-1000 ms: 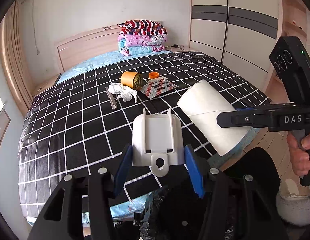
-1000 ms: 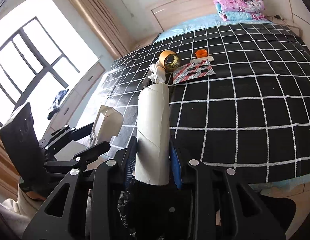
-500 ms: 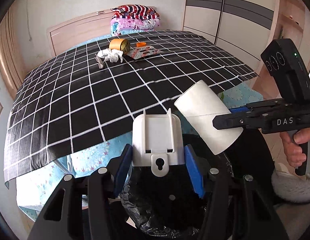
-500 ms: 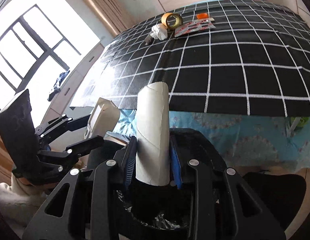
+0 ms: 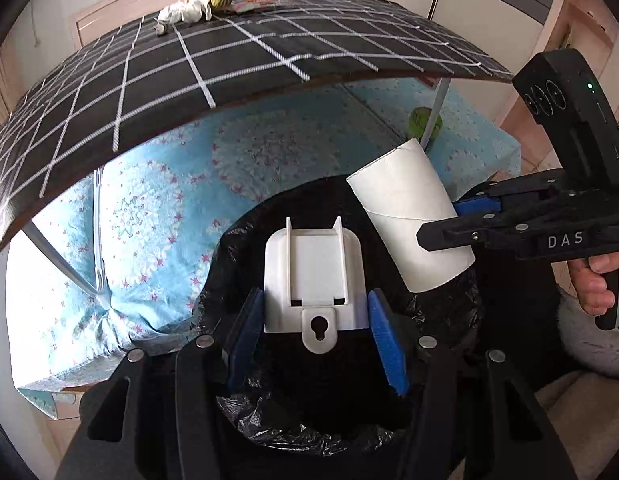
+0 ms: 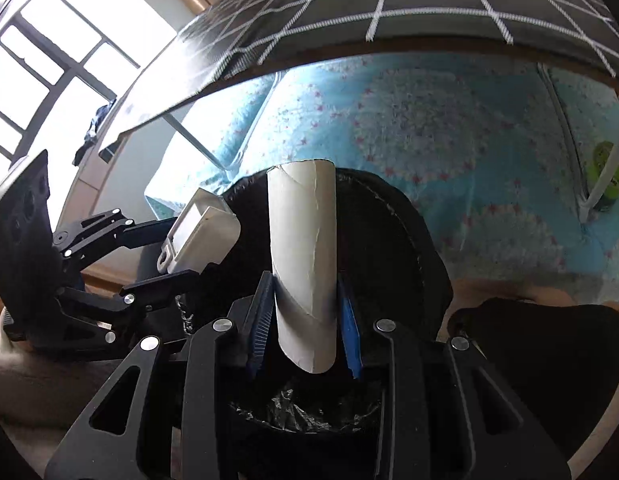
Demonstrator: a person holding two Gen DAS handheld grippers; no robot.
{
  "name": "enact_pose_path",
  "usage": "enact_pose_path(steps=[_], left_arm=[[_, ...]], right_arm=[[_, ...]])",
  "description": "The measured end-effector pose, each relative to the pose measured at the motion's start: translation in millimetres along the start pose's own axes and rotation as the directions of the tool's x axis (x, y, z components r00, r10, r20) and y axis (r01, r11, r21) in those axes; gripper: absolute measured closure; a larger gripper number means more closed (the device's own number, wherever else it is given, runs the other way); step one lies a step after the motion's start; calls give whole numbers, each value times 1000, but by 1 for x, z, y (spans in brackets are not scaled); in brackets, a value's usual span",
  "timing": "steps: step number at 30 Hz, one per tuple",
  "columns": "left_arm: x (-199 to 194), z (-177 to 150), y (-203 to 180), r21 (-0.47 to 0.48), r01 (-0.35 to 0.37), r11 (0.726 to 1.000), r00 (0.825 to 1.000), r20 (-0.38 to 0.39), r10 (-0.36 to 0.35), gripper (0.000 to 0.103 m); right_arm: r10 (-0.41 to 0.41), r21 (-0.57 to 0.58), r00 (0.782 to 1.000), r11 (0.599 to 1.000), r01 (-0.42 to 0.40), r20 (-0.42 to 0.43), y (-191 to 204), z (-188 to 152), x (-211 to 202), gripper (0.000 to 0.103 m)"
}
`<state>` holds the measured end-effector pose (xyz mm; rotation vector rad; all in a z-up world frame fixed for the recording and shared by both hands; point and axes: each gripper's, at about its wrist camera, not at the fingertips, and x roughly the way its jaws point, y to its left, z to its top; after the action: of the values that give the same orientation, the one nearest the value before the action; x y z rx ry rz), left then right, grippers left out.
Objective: Collect trash
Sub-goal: 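Carry the tube and holder over the black trash bin with both tools, then open both tools to drop the tube and holder into the bin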
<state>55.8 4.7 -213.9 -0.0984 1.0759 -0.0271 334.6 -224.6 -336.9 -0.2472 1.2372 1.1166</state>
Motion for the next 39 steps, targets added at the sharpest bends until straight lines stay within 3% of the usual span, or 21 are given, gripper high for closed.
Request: enact_pose_path(steps=[12,18,31,39], left_arm=[[53,-20,7,-38,10,999,990,-141,-15,51],[60,-21,4,-34,2,999,986,-167,-8,51],[42,-14,0,-15,-1,1000,996,-93,-1,50],[4,-4,-2,7,-13,1000,1000,7,13,50]], right_arm=[[-70,-49,985,997,63,-156,2,-19,52,72],[-107,-72,983,993,98,-147,5,-19,53,71],[-105,-77,989,992,98,-104,7,-16,41,66],[-105,-84,994,991,103,-27,12,-11,14,66]])
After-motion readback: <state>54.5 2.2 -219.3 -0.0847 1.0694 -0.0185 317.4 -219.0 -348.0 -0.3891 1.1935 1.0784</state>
